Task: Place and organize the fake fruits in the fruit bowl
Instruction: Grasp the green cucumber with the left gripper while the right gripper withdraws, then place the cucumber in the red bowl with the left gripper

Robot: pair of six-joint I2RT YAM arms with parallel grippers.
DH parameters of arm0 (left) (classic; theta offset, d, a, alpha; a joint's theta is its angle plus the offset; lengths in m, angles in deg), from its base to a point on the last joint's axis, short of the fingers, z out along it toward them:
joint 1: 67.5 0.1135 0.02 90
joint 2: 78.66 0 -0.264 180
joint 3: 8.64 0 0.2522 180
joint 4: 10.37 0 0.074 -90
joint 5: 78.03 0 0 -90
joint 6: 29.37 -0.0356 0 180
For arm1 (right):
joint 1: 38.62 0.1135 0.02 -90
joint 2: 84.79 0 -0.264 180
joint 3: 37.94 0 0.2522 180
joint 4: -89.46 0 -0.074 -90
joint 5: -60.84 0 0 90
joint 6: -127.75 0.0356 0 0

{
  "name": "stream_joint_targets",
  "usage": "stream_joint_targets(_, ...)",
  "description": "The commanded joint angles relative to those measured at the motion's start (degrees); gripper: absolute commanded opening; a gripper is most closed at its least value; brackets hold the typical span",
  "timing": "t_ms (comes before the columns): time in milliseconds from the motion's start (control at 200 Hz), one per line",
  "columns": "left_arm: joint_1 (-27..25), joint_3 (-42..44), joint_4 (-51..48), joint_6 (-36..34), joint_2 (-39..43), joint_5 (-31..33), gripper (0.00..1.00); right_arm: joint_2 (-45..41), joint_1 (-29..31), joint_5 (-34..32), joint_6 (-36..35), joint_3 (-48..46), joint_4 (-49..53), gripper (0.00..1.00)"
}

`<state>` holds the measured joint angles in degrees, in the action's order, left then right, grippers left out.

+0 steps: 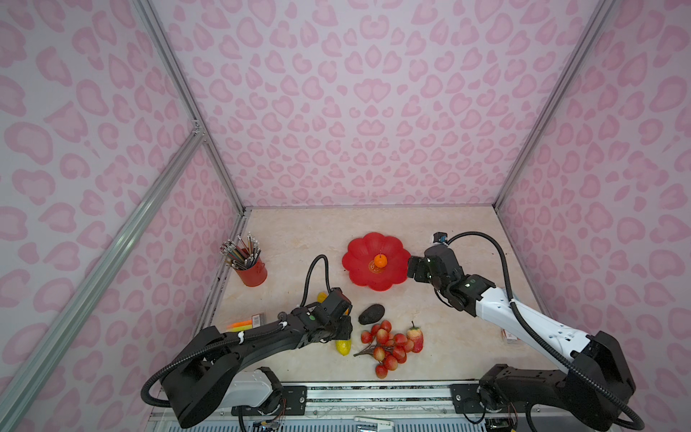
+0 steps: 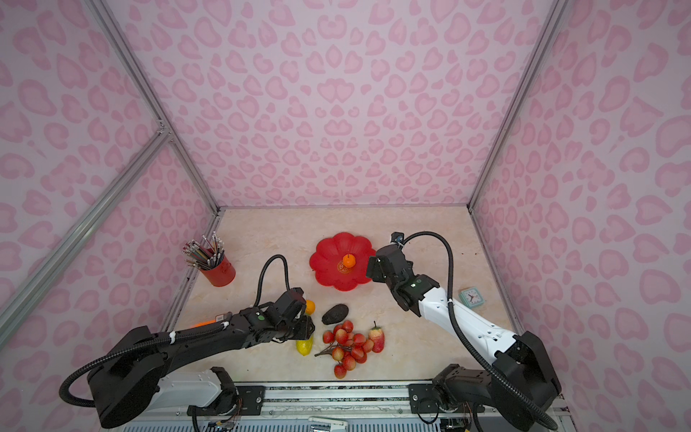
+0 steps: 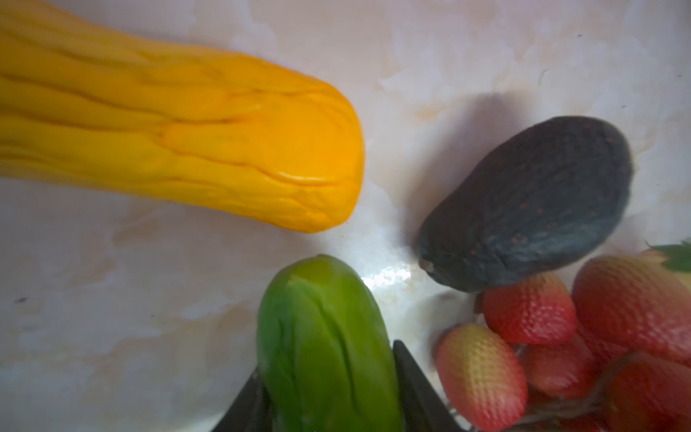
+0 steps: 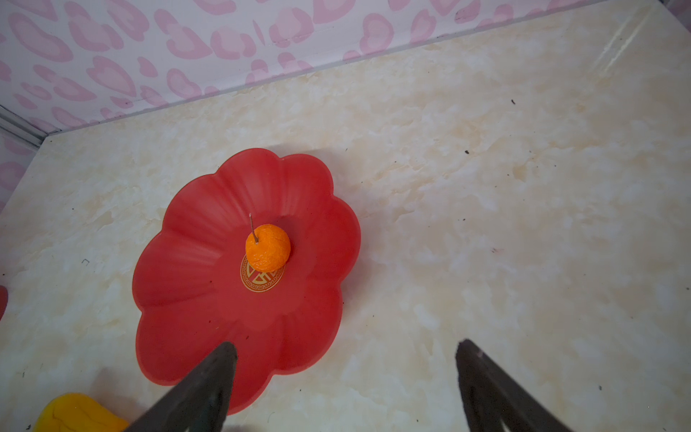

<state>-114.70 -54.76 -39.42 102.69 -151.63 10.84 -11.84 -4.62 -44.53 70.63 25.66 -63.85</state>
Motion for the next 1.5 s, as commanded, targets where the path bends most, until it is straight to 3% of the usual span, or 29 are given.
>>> stream_joint_targets(0,-0.06,-1.85,-2.22,-1.52,4.29,1.25,0.43,-0.26,-0.07,-1.02,1.03,-0.76,-1.5,0.92)
stream_joint_targets(130,0.18,-7.93,-6.87,-6.44,8.18,4.93,0.43,-1.76,-0.34,-0.96,1.42,-1.39,-0.81,0.92)
stream_joint_targets(250,2.41,-15.99,-8.4,-13.29,4.81,6.88,0.43,-4.92,-0.36,-0.8,1.62,-3.46,-0.69,0.93)
stream_joint_targets(550,10.29,-37.24,-6.8,-23.32,-18.97,4.06,0.43,-18.06,-0.51,-4.04,3.84,-12.55,1.91,0.93)
stream_joint_targets(805,12.22,-53.21,-9.53,-23.83,-37.36,-0.03,0.42,-29.46,-2.11,-4.66,4.77,-17.21,7.26,0.95)
stream_joint_targets(1025,12.39,-58.96,-11.24,-23.18,-45.29,0.39,0.44,-33.96,-4.68,-3.55,5.28,-18.54,9.92,0.95)
stream_joint_targets(1325,12.57,-61.27,-12.48,-21.7,-50.68,-0.72,0.45,-32.94,-5.78,-3.08,5.21,-18.3,9.59,0.94)
stream_joint_targets(1495,12.83,-61.68,-12.06,-21.06,-51.37,-2.52,0.55,-30.63,-5.72,-2.72,4.63,-17.7,9.48,0.93)
